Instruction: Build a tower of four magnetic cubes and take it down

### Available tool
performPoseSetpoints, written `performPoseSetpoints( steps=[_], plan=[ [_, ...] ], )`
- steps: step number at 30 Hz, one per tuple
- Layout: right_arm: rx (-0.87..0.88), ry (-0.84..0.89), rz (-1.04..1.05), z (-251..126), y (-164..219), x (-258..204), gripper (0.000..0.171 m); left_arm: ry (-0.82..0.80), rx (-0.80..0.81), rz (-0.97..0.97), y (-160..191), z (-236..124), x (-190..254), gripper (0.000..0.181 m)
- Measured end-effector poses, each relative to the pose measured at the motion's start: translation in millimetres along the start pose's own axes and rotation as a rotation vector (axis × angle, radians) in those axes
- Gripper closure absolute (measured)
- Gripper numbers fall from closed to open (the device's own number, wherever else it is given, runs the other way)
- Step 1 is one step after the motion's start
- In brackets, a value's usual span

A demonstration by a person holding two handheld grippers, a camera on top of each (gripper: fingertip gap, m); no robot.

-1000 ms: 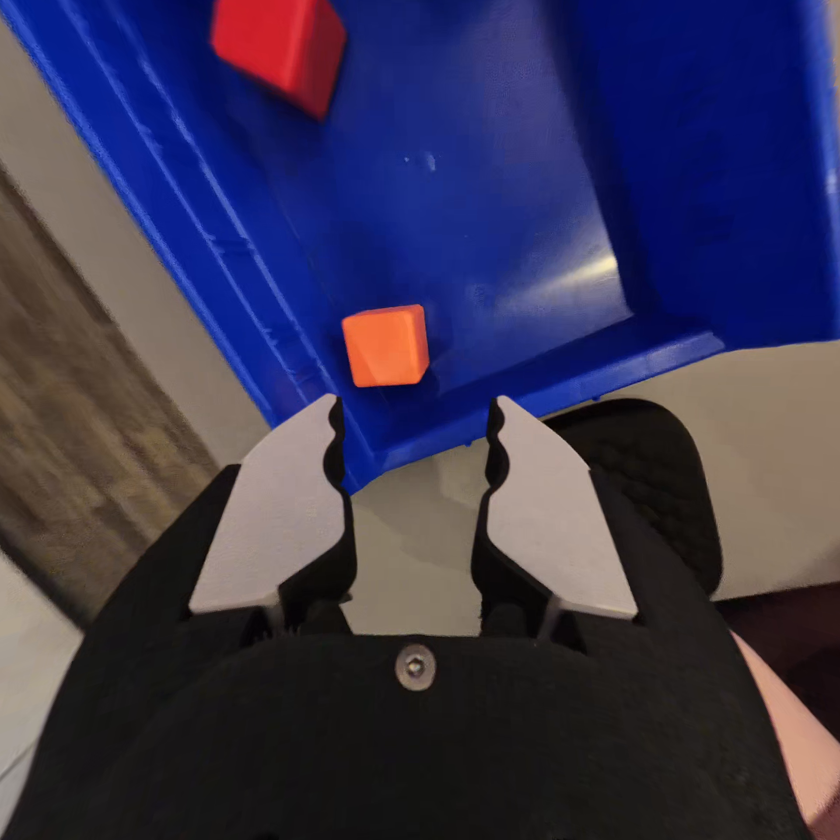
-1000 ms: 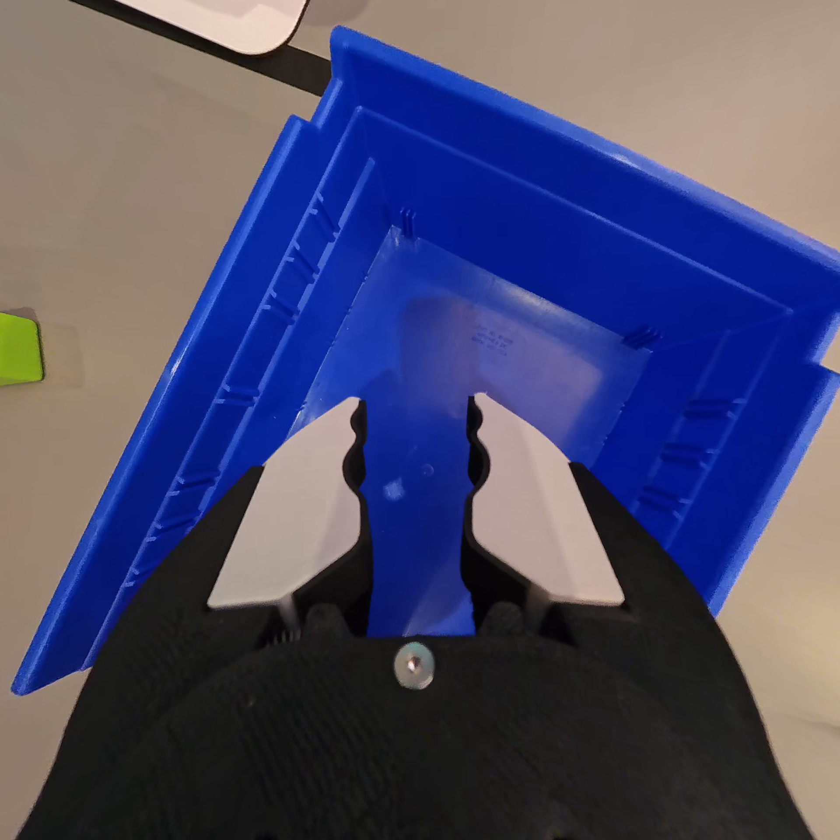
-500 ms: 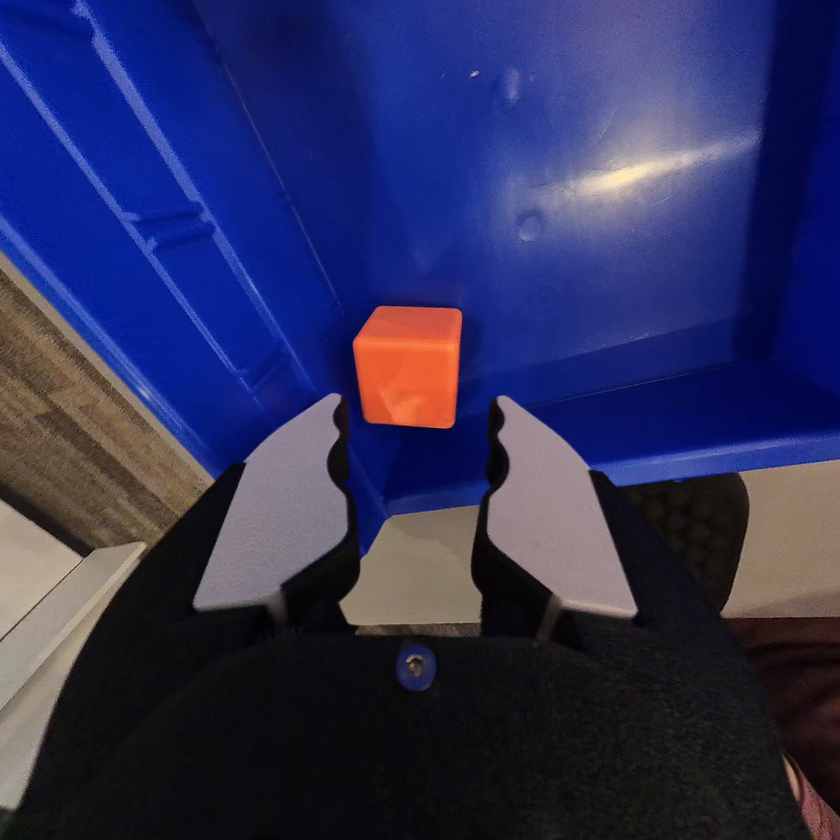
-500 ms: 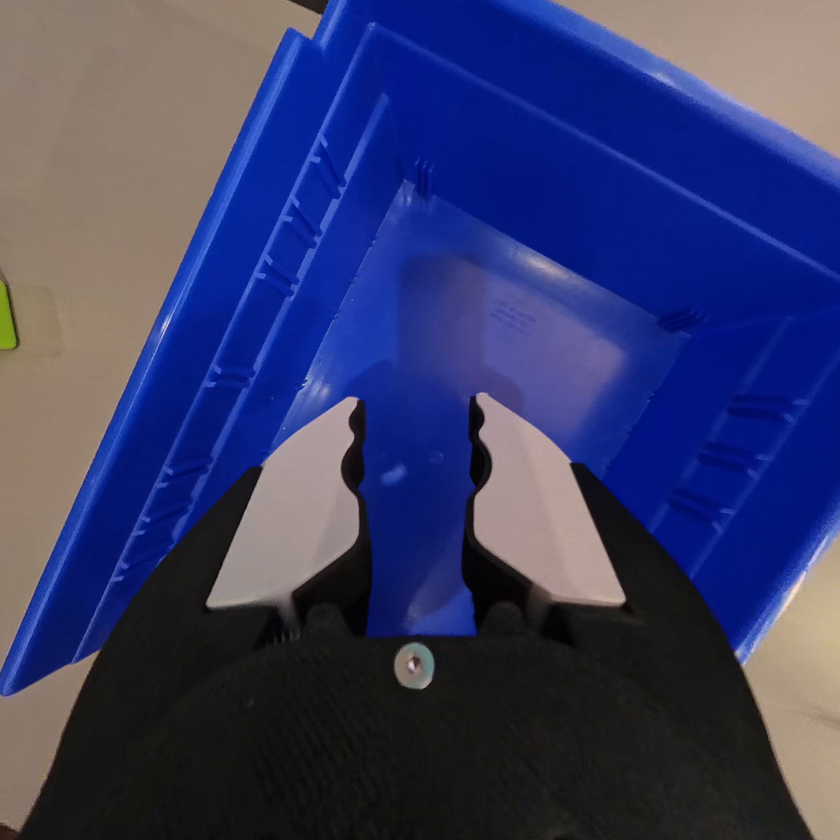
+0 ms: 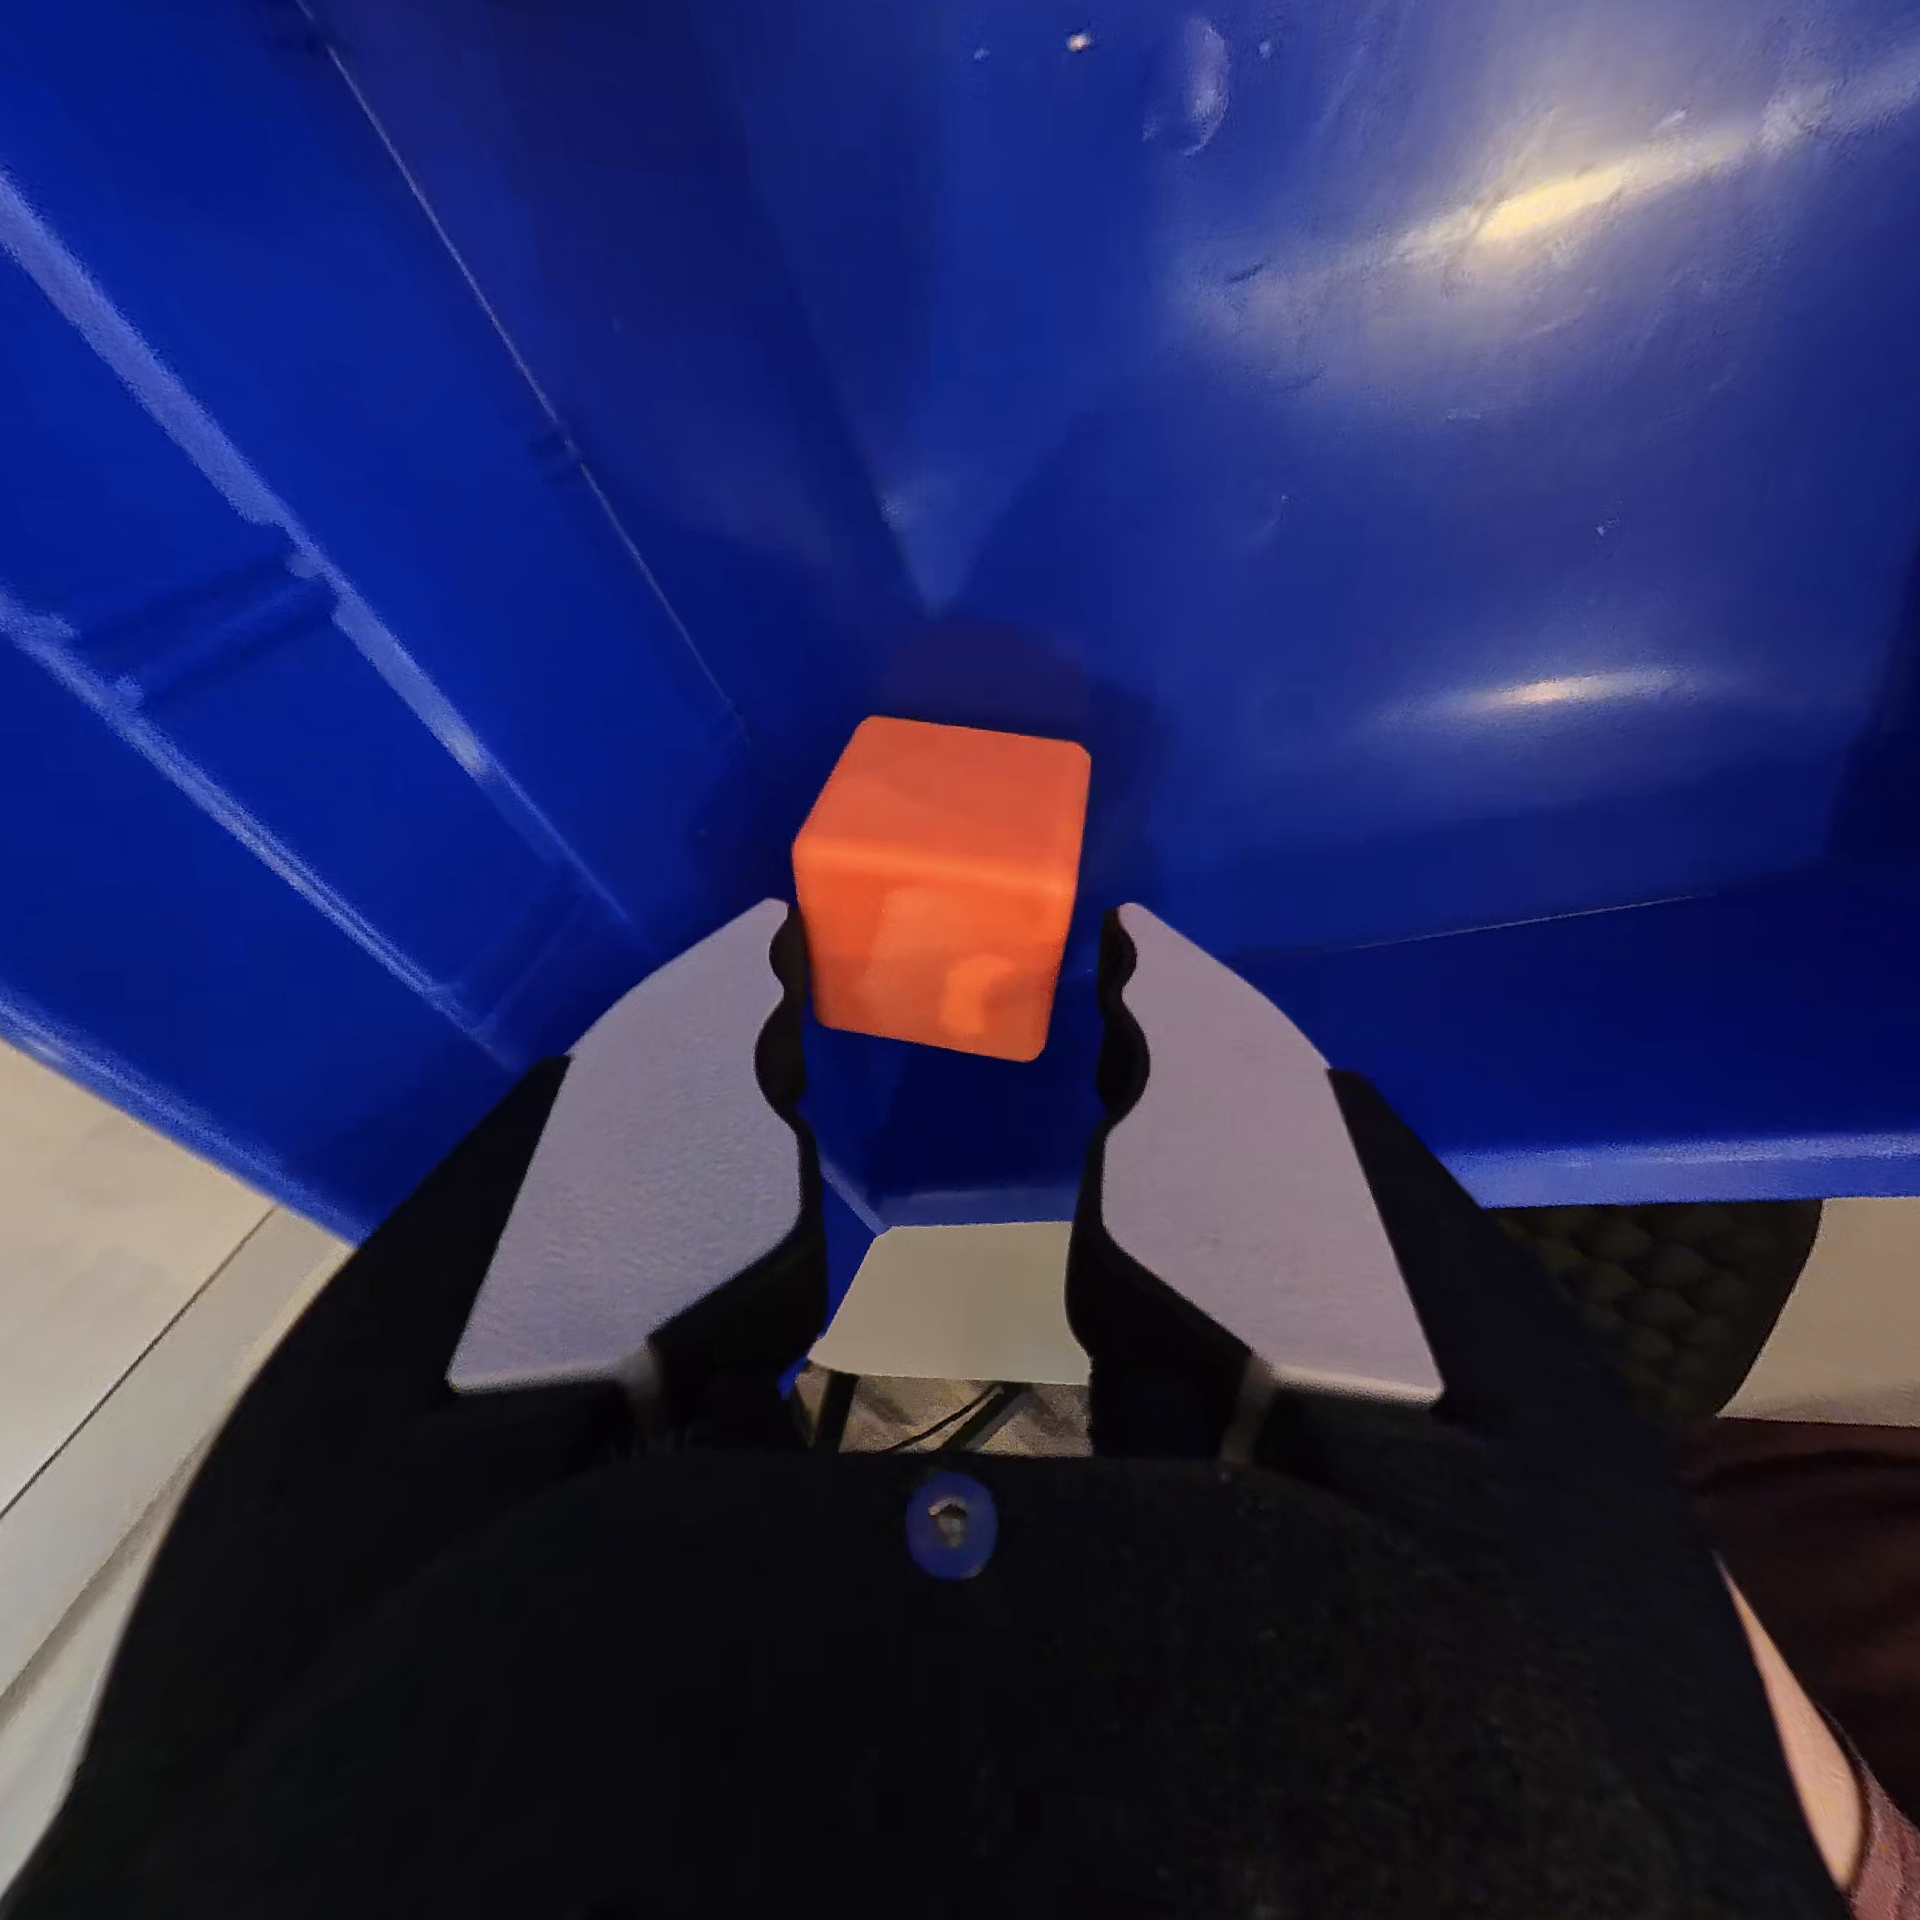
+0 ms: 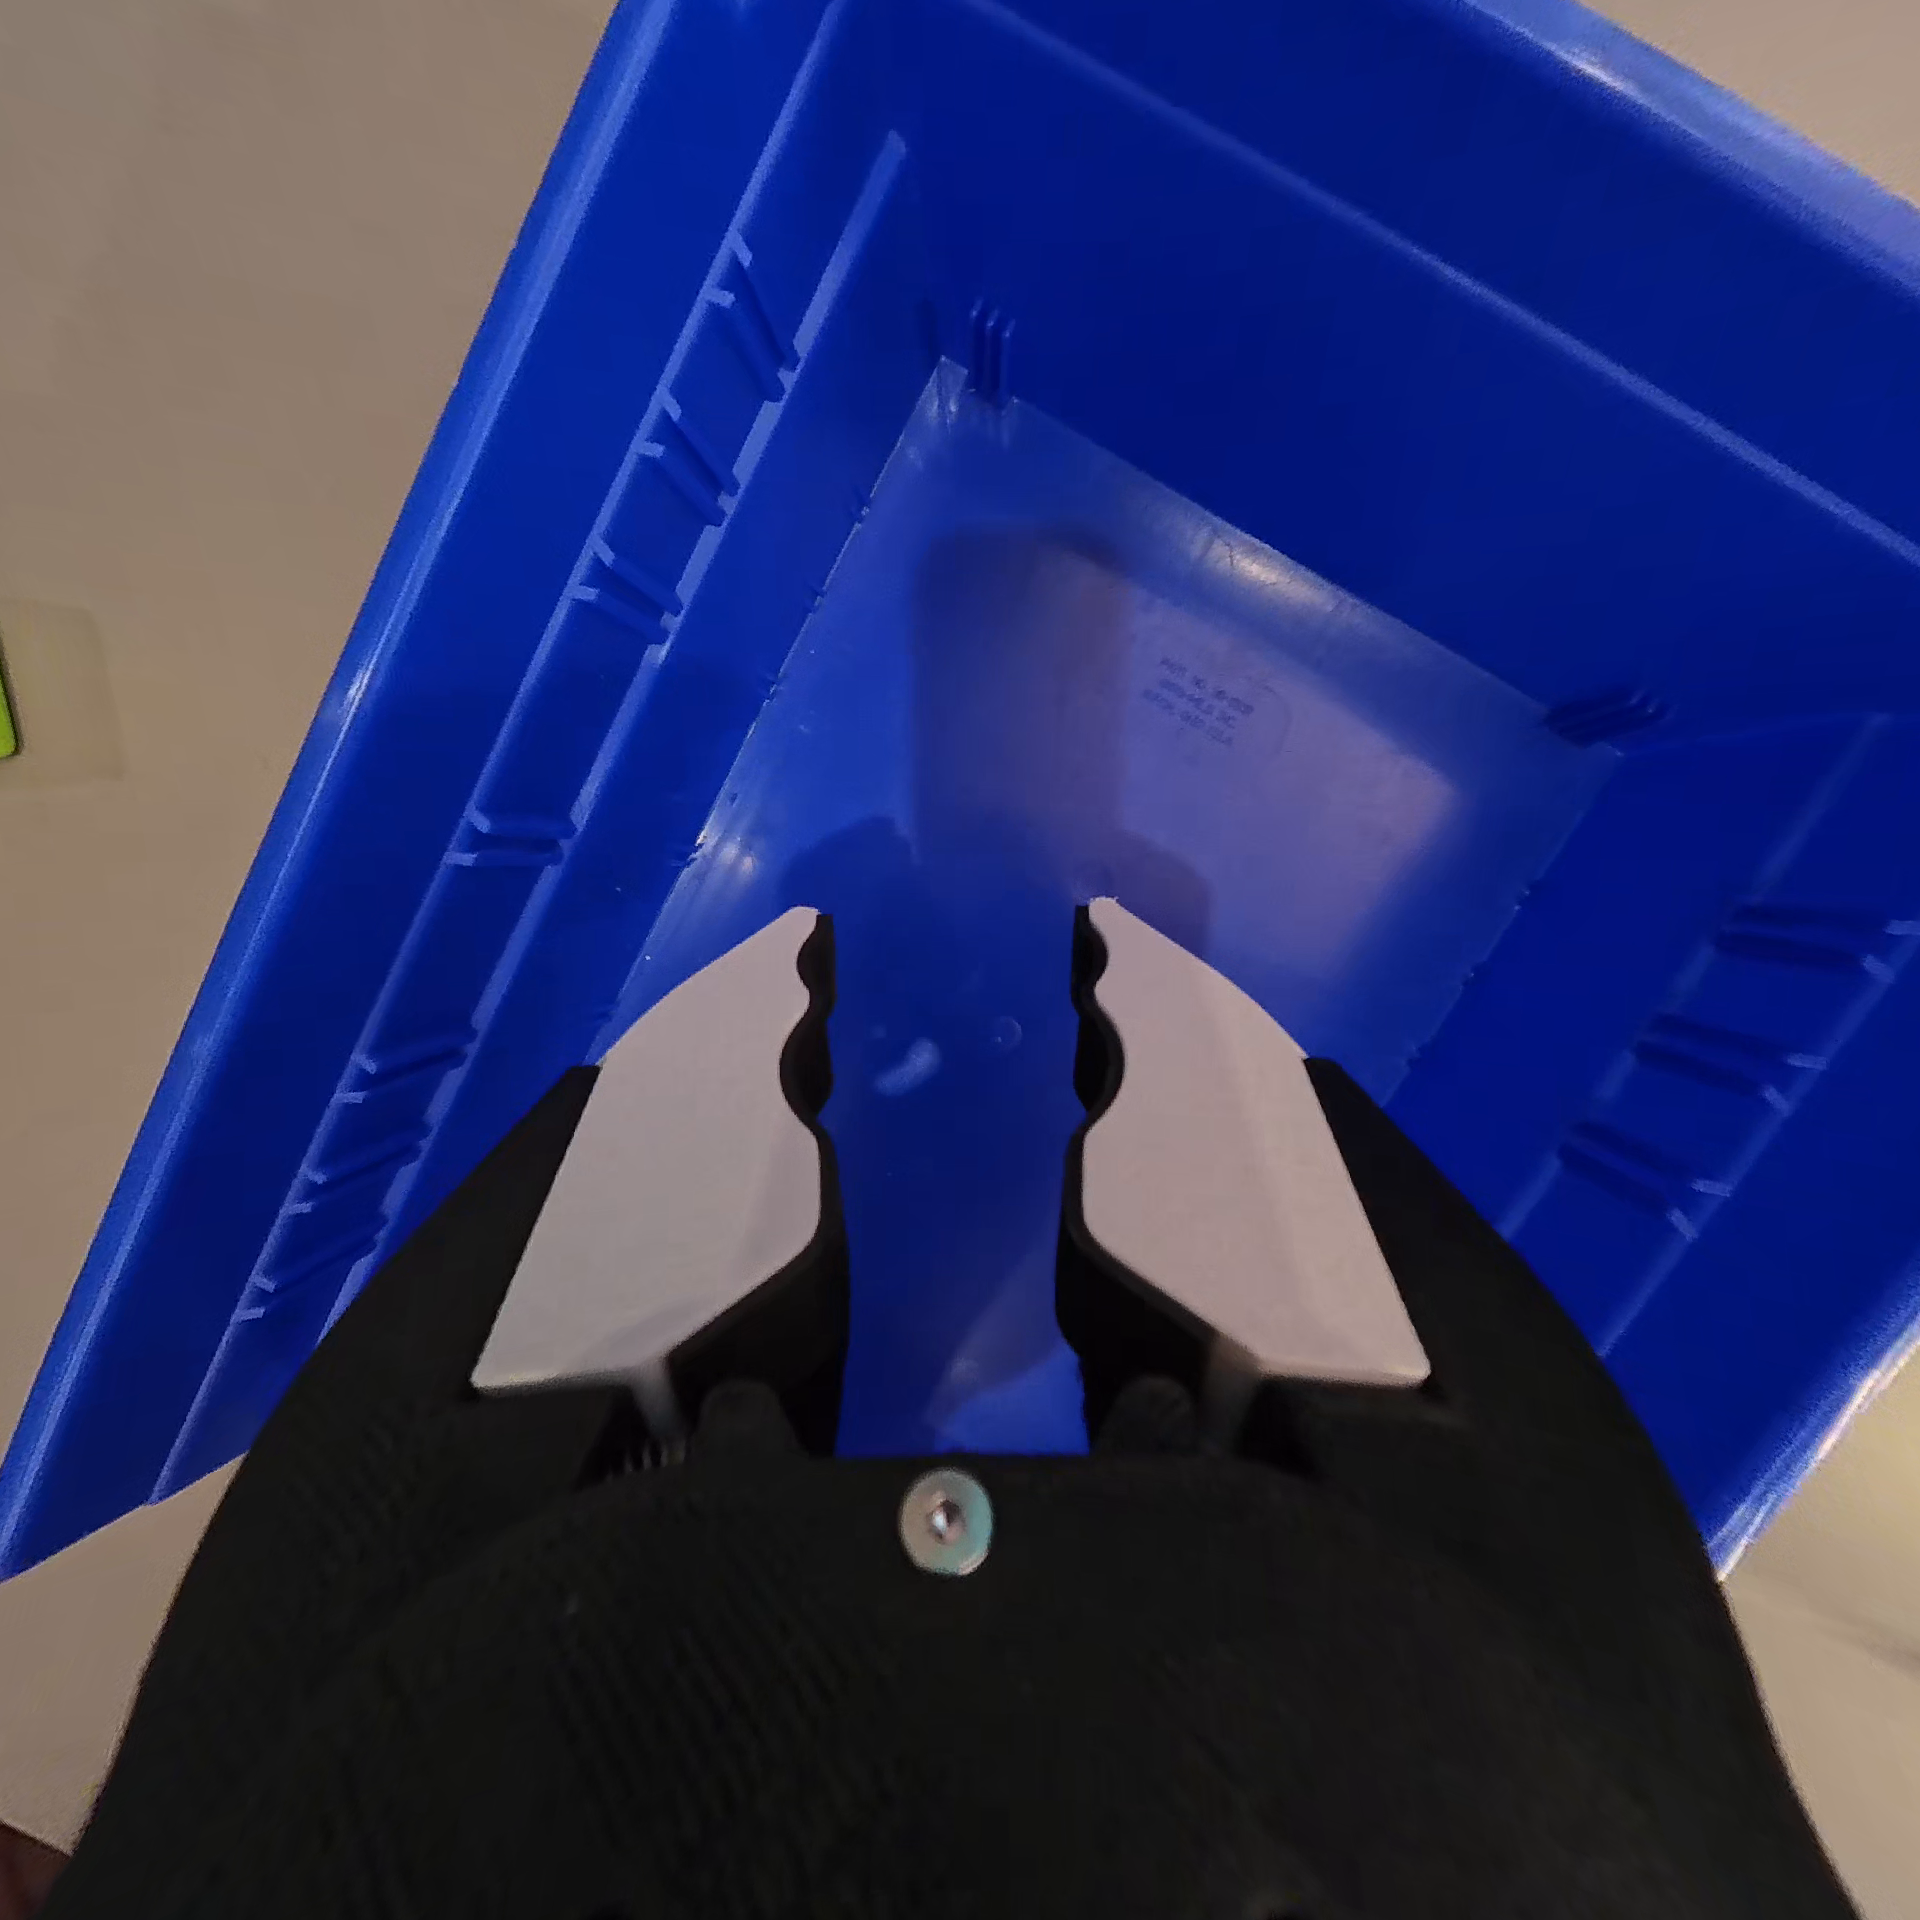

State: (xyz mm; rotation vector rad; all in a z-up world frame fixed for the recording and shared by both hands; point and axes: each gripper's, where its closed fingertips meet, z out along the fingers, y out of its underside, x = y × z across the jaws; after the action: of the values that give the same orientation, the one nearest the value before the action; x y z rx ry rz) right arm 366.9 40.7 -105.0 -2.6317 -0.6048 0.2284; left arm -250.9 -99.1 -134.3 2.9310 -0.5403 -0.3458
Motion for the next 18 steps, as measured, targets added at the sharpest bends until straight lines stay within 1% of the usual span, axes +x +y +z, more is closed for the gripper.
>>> performPoseSetpoints(
  steps=[2, 7, 10, 12, 14, 16, 18],
  plan=[
    [-0.006, 0.000, -0.004, 1, 1, 0, 0.125, 0.000, 0.007, 0.035, -2, 0, 4, 0.133],
    [-0.024, 0.002, -0.019, 3, 3, -2, 0.124, 0.022, -0.012, 0.051, -3, 5, 6, 0.131],
    [-0.032, 0.002, -0.025, 3, 4, -3, 0.124, -0.010, 0.022, 0.026, -4, -7, 0, 0.131],
    [-0.038, 0.001, -0.028, 4, 5, -3, 0.125, -0.034, 0.091, 0.007, -6, -25, -2, 0.131],
    [-0.041, 0.001, -0.029, 4, 5, -3, 0.125, -0.078, 0.194, -0.010, -9, -51, -4, 0.132],
    [-0.044, 0.002, -0.026, 4, 6, -2, 0.124, -0.116, 0.347, -0.012, -17, -87, 2, 0.132],
    [-0.048, 0.005, -0.026, 5, 7, -2, 0.124, -0.161, 0.538, 0.029, -29, -130, 18, 0.131]
  ],
)
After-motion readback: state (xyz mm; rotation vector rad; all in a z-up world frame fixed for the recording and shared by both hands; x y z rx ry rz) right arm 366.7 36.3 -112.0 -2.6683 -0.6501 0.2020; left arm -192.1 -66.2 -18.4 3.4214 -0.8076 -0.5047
